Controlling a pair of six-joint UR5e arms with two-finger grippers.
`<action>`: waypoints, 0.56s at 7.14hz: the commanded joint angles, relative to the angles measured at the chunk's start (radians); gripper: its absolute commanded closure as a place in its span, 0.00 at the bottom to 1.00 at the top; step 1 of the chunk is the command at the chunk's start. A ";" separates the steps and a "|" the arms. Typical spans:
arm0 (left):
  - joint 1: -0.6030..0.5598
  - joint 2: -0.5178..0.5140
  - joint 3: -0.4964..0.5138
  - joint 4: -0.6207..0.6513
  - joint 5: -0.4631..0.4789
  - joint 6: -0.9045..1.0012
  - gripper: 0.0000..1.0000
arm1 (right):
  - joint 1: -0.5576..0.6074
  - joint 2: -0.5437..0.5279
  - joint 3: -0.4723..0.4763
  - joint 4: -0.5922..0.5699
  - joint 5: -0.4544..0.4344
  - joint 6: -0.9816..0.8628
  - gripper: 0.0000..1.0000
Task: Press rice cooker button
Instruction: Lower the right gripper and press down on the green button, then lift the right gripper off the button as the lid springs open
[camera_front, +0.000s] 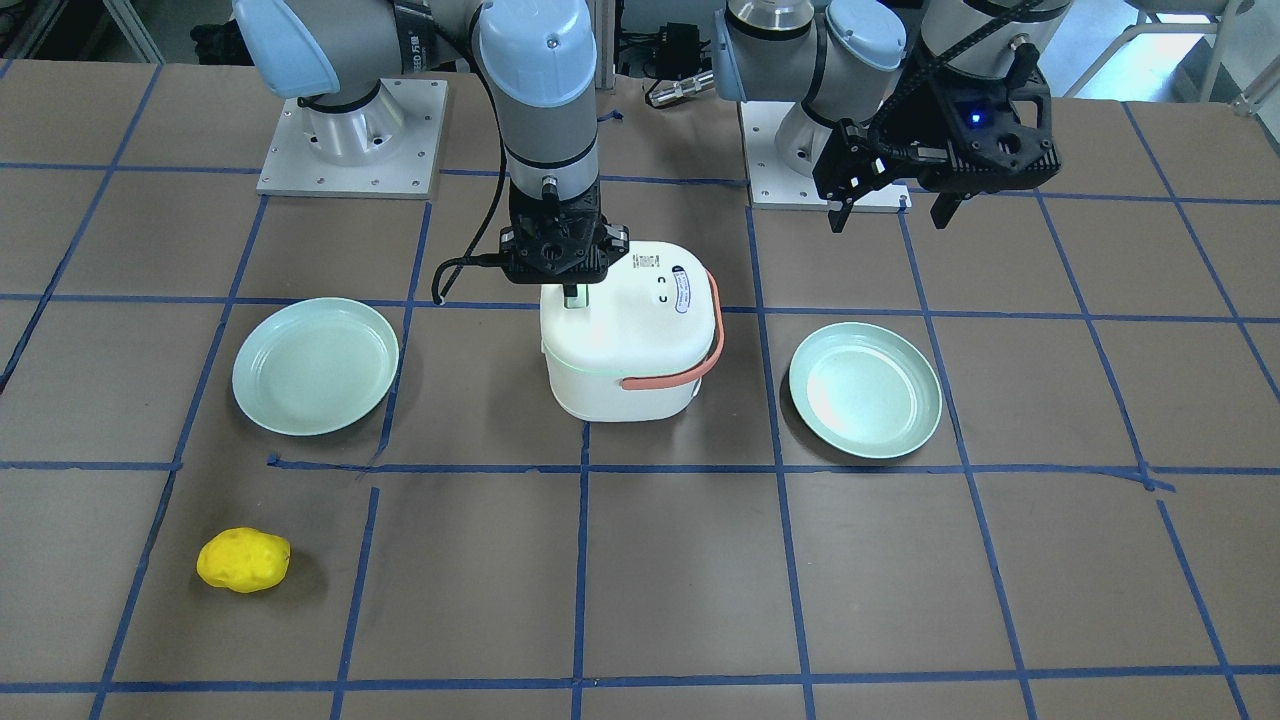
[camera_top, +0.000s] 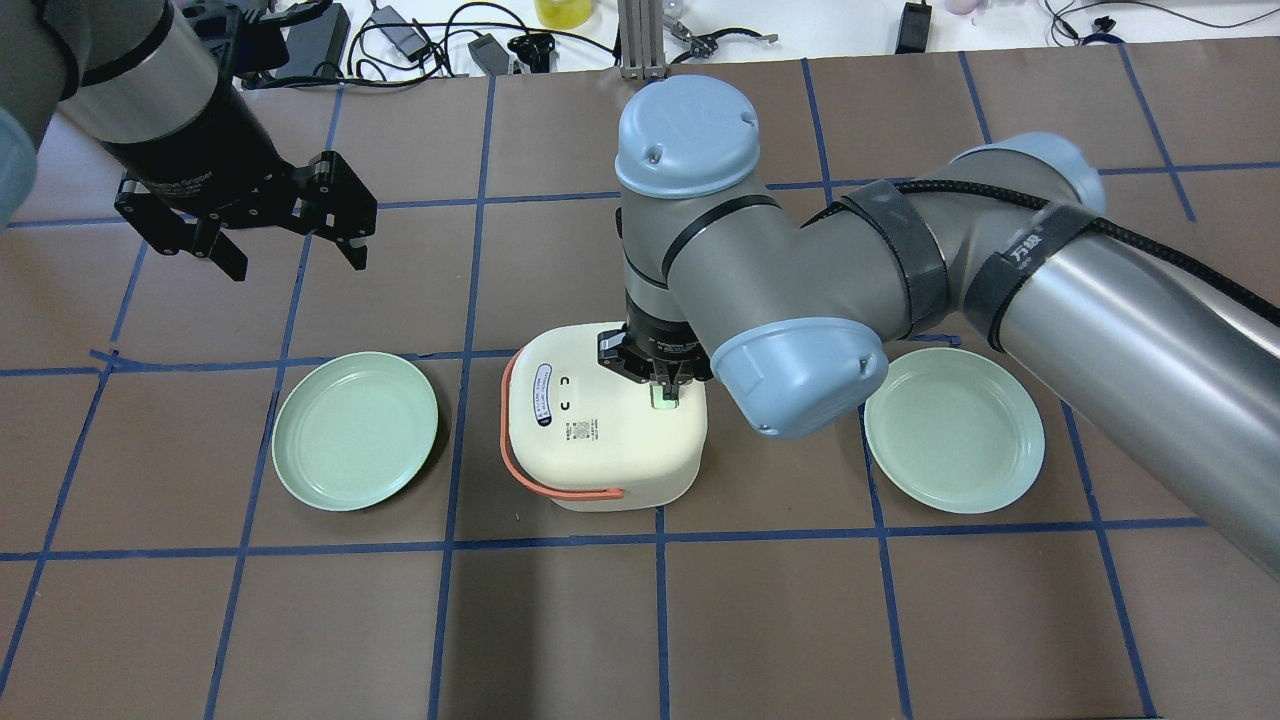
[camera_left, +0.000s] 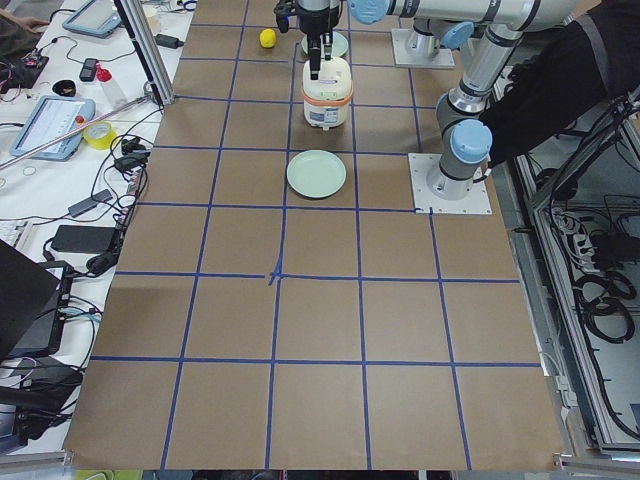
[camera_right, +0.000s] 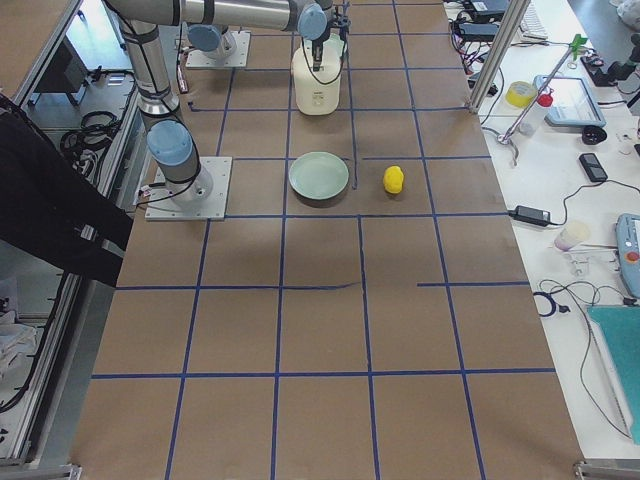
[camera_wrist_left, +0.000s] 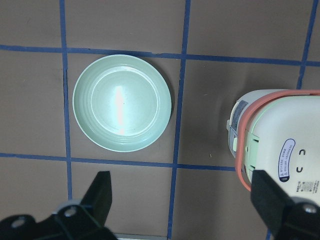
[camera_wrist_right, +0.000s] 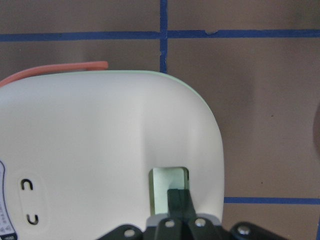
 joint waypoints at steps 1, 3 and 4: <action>0.000 0.000 0.000 0.000 0.000 0.000 0.00 | -0.004 -0.011 -0.042 0.014 -0.010 0.005 0.00; 0.000 0.000 0.000 0.000 0.000 0.000 0.00 | -0.050 -0.011 -0.125 0.062 -0.036 -0.057 0.00; 0.000 0.000 0.000 0.000 0.000 0.000 0.00 | -0.079 -0.014 -0.157 0.087 -0.038 -0.079 0.00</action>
